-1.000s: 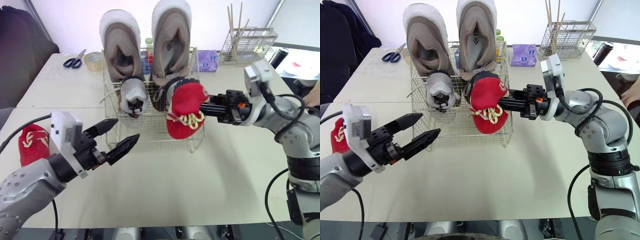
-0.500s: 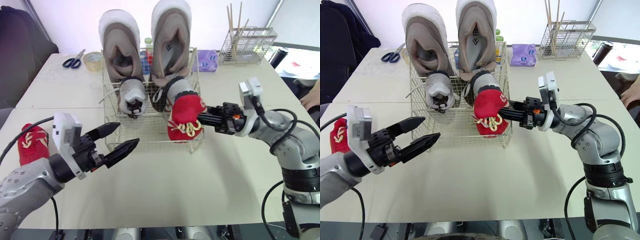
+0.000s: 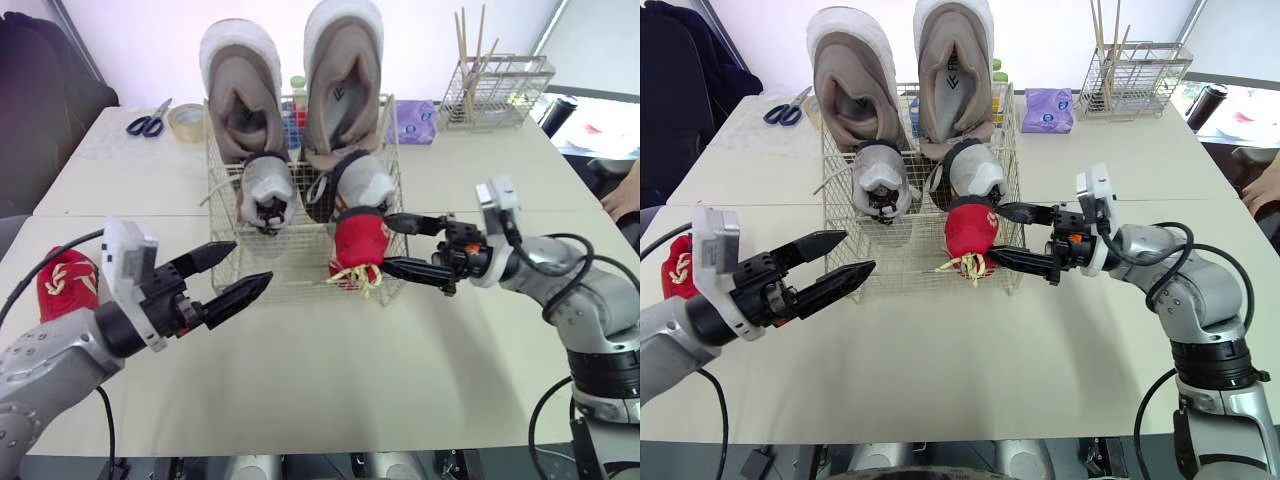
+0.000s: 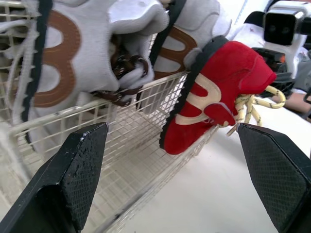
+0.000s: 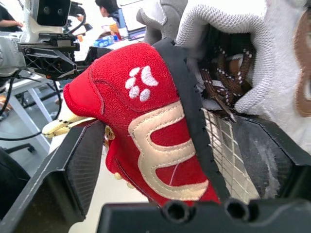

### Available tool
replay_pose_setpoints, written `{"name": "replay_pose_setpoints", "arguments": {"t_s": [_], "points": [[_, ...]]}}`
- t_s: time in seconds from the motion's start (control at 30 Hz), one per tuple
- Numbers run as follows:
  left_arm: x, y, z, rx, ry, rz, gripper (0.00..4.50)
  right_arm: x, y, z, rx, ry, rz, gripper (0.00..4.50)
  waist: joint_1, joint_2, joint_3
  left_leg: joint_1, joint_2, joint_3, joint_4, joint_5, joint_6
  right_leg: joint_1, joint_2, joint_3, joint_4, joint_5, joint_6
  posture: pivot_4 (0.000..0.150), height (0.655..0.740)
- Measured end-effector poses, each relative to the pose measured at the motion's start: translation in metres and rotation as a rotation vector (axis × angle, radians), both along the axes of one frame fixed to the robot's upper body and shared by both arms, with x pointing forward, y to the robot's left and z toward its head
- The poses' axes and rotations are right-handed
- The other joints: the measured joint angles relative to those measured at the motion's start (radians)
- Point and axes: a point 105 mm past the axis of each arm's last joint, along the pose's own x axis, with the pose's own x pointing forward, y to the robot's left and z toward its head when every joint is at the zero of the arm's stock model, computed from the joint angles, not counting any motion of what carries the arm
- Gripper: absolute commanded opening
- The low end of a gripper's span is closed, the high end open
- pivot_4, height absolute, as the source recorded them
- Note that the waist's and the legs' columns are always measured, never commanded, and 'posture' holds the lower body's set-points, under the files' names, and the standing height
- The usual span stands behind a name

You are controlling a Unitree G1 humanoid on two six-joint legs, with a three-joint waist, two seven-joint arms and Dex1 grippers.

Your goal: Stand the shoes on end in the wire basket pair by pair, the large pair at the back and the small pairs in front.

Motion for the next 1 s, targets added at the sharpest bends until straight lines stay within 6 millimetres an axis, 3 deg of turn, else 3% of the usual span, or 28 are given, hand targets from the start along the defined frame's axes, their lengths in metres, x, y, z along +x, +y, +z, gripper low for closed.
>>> {"name": "replay_pose_setpoints", "arguments": {"t_s": [0.17,0.23,0.3,0.4,0.47,0.53,0.63,0.73,0.87,1.0], "points": [[0.001,0.007,-0.004,0.003,0.043,0.022,4.43,0.000,-0.026,0.017,-0.043,-0.034,-0.096,4.48,0.000,0.000,0.000,-0.001,0.000,0.000,0.000,0.000,0.000,-0.001,0.000,0.000,0.000,0.000,0.000,0.150,0.7400],[0.003,0.024,0.004,0.020,0.061,0.080,4.43,0.000,-0.050,0.050,0.019,-0.074,-0.164,4.48,-0.001,0.001,0.001,-0.001,0.000,0.000,0.000,0.000,0.000,-0.002,-0.001,0.000,0.001,0.000,0.000,0.150,0.7400],[0.004,0.043,0.018,0.017,0.055,0.141,4.43,-0.008,-0.062,0.097,0.117,-0.183,-0.178,4.48,-0.006,0.001,0.001,0.000,0.001,0.000,-0.001,0.000,0.000,-0.002,0.000,0.000,0.001,0.000,0.000,0.150,0.7400],[0.001,0.071,0.033,0.013,0.055,0.189,4.46,-0.029,-0.056,0.149,0.234,-0.315,-0.087,4.49,-0.015,0.000,0.001,0.002,0.001,0.001,-0.007,0.000,0.000,-0.002,0.001,0.001,0.000,0.000,0.000,0.150,0.7400],[-0.003,0.087,0.035,0.019,0.075,0.220,4.46,-0.034,-0.046,0.160,0.278,-0.313,-0.016,4.49,-0.019,0.000,0.001,0.003,0.001,0.001,-0.009,0.000,0.000,-0.003,0.001,0.000,0.000,0.000,0.000,0.150,0.7400],[-0.002,0.111,0.035,0.031,0.096,0.306,4.46,-0.032,-0.031,0.160,0.264,-0.249,0.048,4.49,-0.026,0.001,0.001,0.002,0.001,0.002,-0.010,0.000,0.000,-0.005,0.000,0.001,0.000,0.000,0.000,0.150,0.7400],[-0.008,0.170,0.023,0.052,0.167,0.535,4.46,-0.032,0.004,0.153,0.133,-0.162,0.160,4.49,-0.037,0.001,0.001,0.001,0.002,0.006,-0.012,0.000,0.000,-0.009,0.000,0.002,0.001,0.000,0.000,0.150,0.7400],[-0.031,0.234,0.003,0.062,0.266,0.770,4.46,-0.041,0.038,0.149,0.043,-0.138,0.303,4.49,-0.045,-0.001,0.000,-0.002,0.003,0.008,-0.013,0.000,0.000,-0.015,0.000,0.002,0.002,0.000,0.000,0.150,0.7400],[-0.063,0.280,-0.012,0.083,0.339,0.913,4.46,-0.050,0.057,0.130,-0.079,-0.124,0.439,4.49,-0.037,-0.004,-0.001,-0.010,0.001,0.010,-0.012,0.000,0.000,-0.022,-0.005,0.000,0.002,0.000,0.000,0.150,0.7400],[-0.081,0.297,-0.030,0.005,0.453,0.863,4.46,-0.055,0.049,0.121,-0.157,-0.087,0.524,4.49,-0.026,-0.006,-0.002,-0.011,-0.003,0.013,-0.011,0.000,0.000,-0.026,-0.017,-0.008,-0.001,0.000,-0.001,0.150,0.7400]]}}
